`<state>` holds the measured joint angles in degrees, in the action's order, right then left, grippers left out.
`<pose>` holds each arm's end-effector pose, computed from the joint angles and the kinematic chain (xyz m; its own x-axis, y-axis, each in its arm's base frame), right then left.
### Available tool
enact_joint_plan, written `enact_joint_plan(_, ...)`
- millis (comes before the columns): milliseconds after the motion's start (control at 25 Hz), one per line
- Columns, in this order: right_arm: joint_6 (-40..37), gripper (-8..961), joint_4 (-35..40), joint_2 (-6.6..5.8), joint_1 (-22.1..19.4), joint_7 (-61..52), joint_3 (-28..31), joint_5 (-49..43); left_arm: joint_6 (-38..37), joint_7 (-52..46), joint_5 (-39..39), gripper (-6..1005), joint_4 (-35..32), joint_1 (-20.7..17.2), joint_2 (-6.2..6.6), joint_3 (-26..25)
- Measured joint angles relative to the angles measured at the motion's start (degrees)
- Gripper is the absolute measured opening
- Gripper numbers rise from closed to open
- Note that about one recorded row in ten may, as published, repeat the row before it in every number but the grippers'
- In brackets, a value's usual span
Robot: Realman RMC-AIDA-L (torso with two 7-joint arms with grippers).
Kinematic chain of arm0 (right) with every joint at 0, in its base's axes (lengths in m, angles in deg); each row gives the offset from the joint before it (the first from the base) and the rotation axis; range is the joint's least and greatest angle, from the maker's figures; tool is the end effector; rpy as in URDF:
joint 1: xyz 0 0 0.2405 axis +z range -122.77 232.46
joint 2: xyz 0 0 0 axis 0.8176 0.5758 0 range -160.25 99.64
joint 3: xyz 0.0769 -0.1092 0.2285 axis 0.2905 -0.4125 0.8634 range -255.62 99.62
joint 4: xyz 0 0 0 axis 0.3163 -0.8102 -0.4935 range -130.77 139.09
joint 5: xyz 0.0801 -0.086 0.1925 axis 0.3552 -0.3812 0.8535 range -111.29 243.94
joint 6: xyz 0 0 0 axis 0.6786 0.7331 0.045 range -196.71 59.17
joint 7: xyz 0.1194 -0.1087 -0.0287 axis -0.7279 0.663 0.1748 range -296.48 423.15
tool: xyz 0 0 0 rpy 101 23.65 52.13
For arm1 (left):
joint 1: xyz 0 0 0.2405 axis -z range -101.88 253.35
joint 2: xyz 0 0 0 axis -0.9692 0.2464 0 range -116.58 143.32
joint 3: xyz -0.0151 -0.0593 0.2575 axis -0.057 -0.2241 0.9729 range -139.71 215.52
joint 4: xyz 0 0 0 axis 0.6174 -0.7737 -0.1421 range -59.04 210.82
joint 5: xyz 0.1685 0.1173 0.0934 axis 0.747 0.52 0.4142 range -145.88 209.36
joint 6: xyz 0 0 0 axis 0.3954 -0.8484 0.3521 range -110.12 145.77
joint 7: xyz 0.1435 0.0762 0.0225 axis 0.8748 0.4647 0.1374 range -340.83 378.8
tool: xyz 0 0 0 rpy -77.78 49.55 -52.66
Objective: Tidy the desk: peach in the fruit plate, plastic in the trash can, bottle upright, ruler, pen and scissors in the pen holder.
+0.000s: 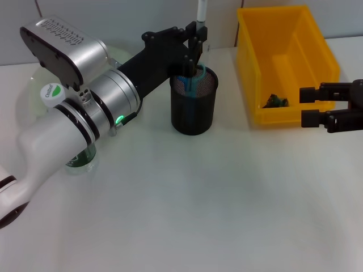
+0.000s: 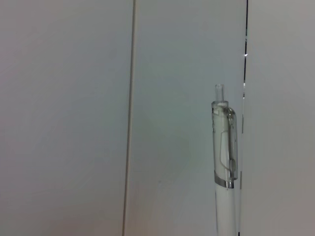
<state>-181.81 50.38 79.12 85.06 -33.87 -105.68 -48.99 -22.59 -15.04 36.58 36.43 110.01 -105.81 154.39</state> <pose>0.2672 0.3340 0.1001 0.7074 -0.4388 -0.5541 -0.5166 -0.8560 0.0183 -0.1283 0.4125 -0.1132 0.6775 0.0059 0.7355 0.4884 -0.7512 -0.4439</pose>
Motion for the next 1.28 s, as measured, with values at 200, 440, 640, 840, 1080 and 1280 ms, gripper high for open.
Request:
enact_joint_plan(200,0.03,811,0.00,0.00,0.10,-0.01,0.00,0.00,-0.12,0.15,-0.01,135,0.00,0.03,0.00,0.03)
enact_joint_plan(440,0.03,811,-0.04,0.00,0.11,-0.03,0.00,0.00,-2.46,0.27,-0.01,210,0.71,0.09,0.00,0.24)
enact_joint_plan(640,0.03,811,-0.08,0.00,0.11,-0.07,0.00,0.00,-3.22,0.26,-0.01,350,0.87,0.17,0.00,0.25)
enact_joint_plan(840,0.02,811,-0.08,0.00,0.11,-0.17,0.04,0.00,-3.81,0.15,-0.01,479,0.88,0.18,0.00,0.24)
enact_joint_plan(1080,-0.26,811,-0.09,-0.19,0.11,-0.35,0.11,0.03,-2.62,-13.57,9.05,616,-5.47,-1.96,1.17,0.32)
enact_joint_plan(1280,-1.92,811,0.02,-0.98,-0.17,-1.08,0.03,-0.05,-2.60,-42.24,39.32,618,-17.12,-8.14,3.21,-5.74)
